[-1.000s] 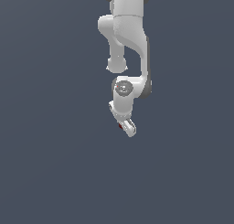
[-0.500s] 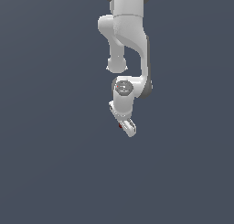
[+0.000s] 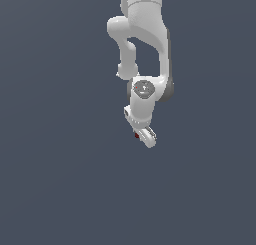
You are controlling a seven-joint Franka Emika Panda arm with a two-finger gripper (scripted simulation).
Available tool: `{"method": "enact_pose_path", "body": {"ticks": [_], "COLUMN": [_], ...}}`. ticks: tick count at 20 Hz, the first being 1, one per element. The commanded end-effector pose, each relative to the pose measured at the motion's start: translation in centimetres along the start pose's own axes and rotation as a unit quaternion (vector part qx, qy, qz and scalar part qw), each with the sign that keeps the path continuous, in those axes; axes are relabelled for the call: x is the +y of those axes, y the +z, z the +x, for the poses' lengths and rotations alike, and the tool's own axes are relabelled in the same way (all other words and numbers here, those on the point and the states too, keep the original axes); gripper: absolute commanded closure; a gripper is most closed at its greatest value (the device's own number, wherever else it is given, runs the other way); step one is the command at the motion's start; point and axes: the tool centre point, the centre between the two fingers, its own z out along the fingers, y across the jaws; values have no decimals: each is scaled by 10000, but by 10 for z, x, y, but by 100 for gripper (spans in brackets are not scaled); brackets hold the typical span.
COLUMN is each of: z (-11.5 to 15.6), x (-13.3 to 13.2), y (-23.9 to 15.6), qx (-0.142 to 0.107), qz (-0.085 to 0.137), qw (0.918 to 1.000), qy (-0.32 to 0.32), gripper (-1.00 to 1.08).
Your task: Pick up the object and move it to a goal position.
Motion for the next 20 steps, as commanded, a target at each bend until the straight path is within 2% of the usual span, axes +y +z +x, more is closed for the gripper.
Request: {"method": "enact_pose_path", "body": {"ticks": [1,20], "z": [-7,-77], "x": [-10,-106], "y": [-18,-197], "qx": [3,12], "qz": [4,0], "qw": [10000,10000], "qy": [-1,2], "gripper": [108,108]}}
